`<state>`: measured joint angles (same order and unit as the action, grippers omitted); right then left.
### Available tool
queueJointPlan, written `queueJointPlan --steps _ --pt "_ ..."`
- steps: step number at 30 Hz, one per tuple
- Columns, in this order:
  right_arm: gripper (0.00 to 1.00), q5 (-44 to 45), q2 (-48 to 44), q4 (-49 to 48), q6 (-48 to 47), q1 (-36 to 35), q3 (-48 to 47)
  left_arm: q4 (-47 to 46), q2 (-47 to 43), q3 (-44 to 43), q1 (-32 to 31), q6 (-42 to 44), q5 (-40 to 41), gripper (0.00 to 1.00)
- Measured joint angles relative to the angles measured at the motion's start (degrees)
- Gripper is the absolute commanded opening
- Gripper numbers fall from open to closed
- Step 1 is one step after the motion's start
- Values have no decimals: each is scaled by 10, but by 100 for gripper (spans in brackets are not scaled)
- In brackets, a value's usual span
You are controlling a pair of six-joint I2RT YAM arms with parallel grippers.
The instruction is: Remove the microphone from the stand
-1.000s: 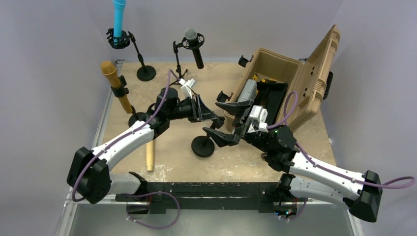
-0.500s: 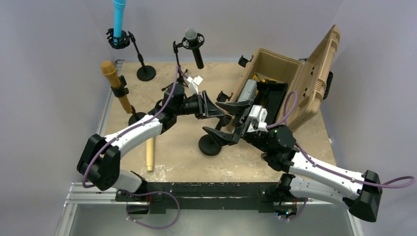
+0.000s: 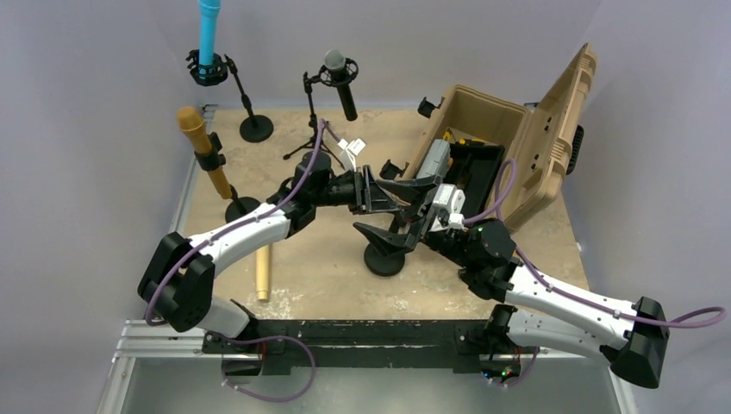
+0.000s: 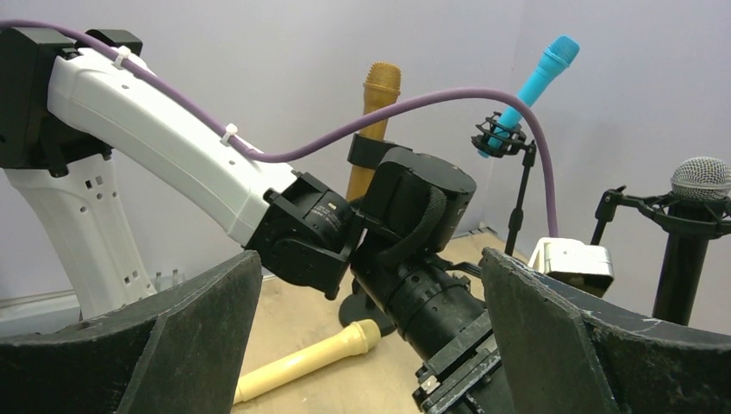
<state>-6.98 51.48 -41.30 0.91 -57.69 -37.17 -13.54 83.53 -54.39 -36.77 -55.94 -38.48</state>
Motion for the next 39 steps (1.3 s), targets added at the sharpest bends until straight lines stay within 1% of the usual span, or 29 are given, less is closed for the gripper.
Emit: queueJointPlan --steps 1,4,5,7,12,16,20,23,25,28,30,33,36,39 --pt "95 0 -1 0 0 0 0 -5 1 3 0 -1 -1 53" --pt "96 0 -4 1 0 0 0 -20 -13 28 0 2 -1 87" --pt "96 0 -5 1 0 0 0 -12 -22 38 0 6 0 93" --pt "96 0 -7 0 0 0 0 21 -42 48 0 20 5 99" --pt "96 0 -7 -1 0 0 0 118 -123 49 7 73 31 100" --pt "96 0 -8 -3 0 0 0 241 -205 30 44 138 62 100" --pt "96 0 -9 -3 1 0 0 398 -279 -26 93 227 139 100" --pt "96 0 -9 -4 1 0 0 497 -336 -83 100 292 209 100" --pt "95 0 -7 -5 2 0 0 542 -365 -113 100 323 247 100" --pt "95 2 3 -15 3 0 0 597 -405 -154 100 361 324 100" --pt "94 3 17 -18 5 0 0 626 -433 -177 100 380 395 100" --pt "94 4 37 -17 7 0 0 646 -456 -198 100 404 496 100" --pt "94 5 45 -16 7 0 0 672 -448 -229 100 425 611 100" --pt "94 4 45 -17 11 0 0 704 -393 -300 100 445 719 100"
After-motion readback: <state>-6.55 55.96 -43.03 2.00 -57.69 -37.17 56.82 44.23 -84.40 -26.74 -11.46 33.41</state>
